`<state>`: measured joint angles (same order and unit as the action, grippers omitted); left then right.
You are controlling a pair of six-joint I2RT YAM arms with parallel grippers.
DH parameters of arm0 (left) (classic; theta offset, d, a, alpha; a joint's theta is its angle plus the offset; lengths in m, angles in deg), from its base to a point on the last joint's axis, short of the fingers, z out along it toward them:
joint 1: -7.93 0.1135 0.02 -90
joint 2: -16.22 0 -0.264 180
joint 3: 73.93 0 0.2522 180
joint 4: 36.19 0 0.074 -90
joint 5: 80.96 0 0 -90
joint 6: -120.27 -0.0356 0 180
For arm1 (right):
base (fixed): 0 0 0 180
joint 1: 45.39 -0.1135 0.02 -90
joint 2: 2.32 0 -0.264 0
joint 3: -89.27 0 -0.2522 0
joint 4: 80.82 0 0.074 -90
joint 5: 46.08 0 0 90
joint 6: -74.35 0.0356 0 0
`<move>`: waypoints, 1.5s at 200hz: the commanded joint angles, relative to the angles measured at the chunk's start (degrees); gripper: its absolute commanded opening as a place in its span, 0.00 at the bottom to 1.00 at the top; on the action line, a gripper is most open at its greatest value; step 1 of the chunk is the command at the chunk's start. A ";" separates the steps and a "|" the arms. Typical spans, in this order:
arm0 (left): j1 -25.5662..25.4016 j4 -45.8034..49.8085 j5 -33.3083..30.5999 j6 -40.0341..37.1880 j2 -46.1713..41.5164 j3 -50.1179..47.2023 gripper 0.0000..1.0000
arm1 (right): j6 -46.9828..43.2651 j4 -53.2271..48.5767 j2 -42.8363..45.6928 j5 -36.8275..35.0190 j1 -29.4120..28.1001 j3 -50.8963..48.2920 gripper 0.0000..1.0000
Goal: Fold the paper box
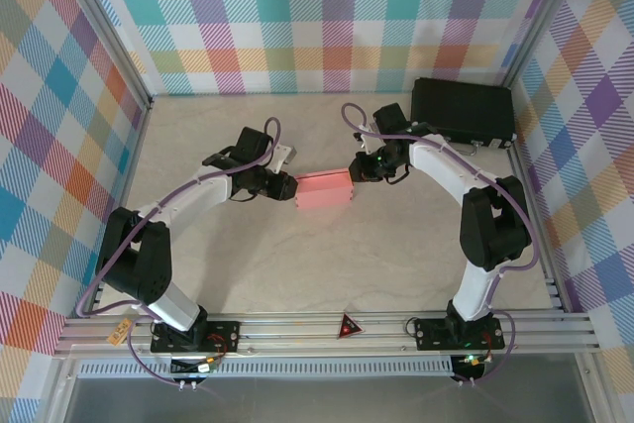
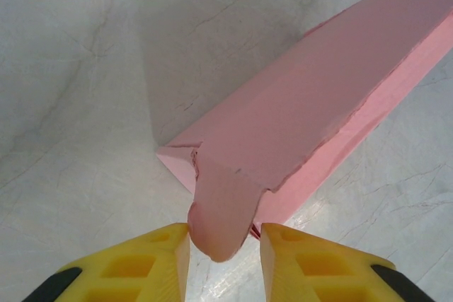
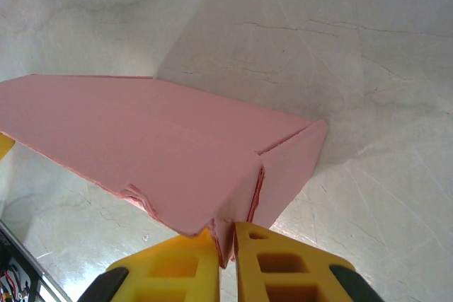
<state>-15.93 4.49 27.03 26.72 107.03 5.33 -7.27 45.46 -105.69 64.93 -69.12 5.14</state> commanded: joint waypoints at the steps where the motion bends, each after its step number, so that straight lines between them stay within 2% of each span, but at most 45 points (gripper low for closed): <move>1: 0.48 1.55 1.32 0.84 -0.35 1.66 0.29 | 0.41 -0.64 -0.43 0.52 -0.47 1.51 0.14; 136: 0.48 -0.44 3.95 1.61 -1.78 1.29 0.22 | 0.74 -0.53 -0.53 0.87 -0.46 1.30 0.14; 229: 0.48 -1.63 5.13 2.68 -1.42 1.38 0.10 | 0.85 -0.25 -0.60 0.91 -0.47 1.22 0.13; 300: 0.48 -2.90 5.83 3.61 -1.75 1.46 0.12 | 0.75 -0.54 -0.69 0.95 -0.44 1.39 0.13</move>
<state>-15.91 3.75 30.27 29.45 106.92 5.37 -7.07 45.46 -105.73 64.93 -69.09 5.14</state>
